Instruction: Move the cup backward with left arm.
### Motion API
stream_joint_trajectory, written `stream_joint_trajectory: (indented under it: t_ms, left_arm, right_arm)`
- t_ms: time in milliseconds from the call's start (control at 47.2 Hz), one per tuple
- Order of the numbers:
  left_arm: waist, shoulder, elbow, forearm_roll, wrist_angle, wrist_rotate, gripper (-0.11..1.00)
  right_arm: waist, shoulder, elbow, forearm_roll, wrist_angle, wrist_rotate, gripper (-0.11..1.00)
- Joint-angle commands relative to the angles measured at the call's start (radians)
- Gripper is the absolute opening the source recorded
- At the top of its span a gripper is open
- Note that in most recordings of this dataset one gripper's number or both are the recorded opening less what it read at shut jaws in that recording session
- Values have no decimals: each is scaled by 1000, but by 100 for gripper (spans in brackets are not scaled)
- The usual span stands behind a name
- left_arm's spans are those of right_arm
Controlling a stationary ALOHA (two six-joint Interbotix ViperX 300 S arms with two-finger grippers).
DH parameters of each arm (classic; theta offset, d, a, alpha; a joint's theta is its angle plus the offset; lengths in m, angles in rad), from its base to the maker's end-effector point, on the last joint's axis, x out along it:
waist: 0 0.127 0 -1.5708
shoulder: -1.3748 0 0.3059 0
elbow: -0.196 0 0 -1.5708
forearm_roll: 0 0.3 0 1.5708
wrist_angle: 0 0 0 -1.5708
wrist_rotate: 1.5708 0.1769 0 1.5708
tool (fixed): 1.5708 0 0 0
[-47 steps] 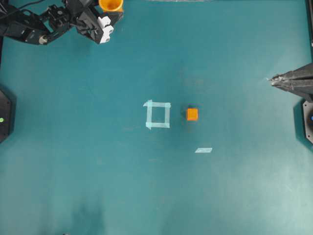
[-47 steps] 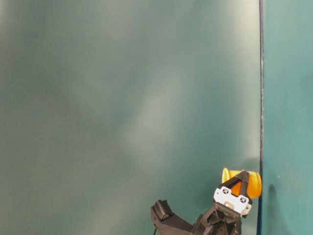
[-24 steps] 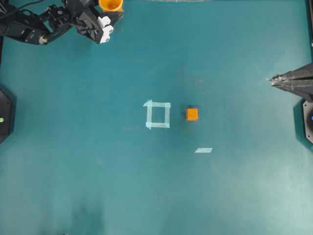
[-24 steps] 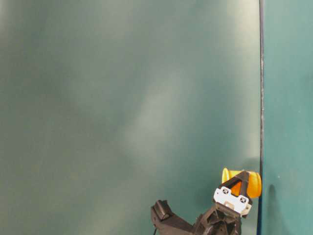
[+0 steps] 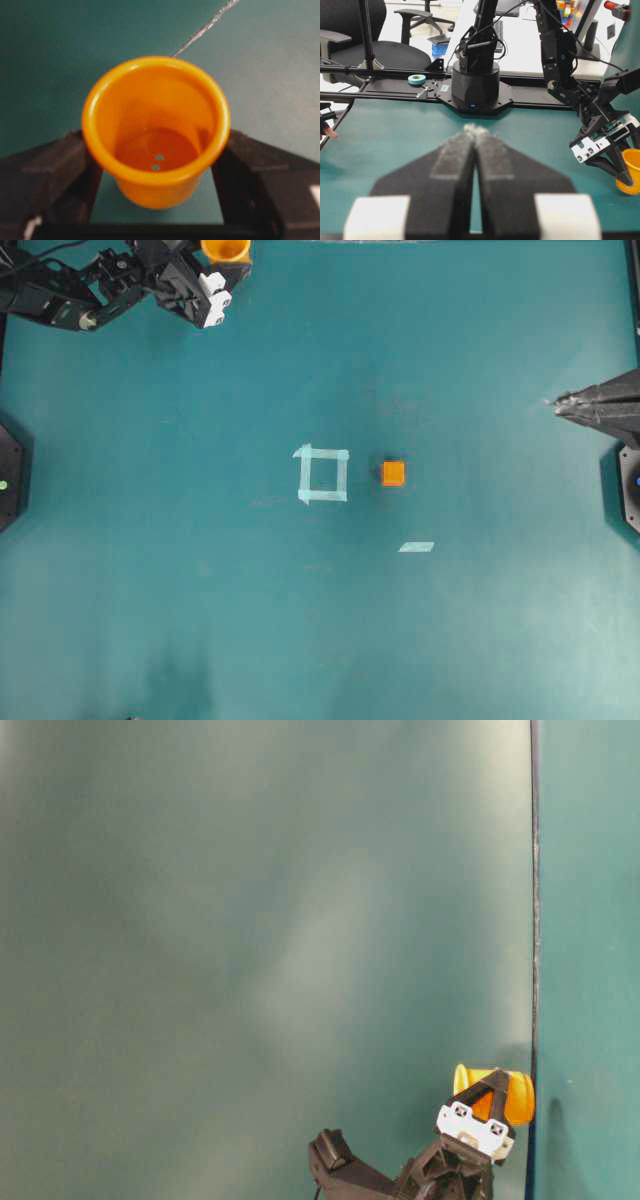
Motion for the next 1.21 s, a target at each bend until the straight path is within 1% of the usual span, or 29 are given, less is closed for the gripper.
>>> stream_joint_trajectory:
  t_ms: [0, 318, 573, 1187]
  left_arm:
    - [6, -12, -8, 2, -11, 2, 63]
    - [6, -12, -9, 2, -11, 3, 63]
    - [8, -12, -8, 2, -11, 21, 63]
    - [6, -12, -3, 2, -11, 21, 63]
  right_arm:
    - [-2, 5, -34, -2, -3, 0, 0]
    - [-2, 5, -34, -2, -3, -2, 0]
    - [-2, 5, -34, -2, -3, -2, 0]
    - [0, 5, -34, -3, -3, -2, 0]
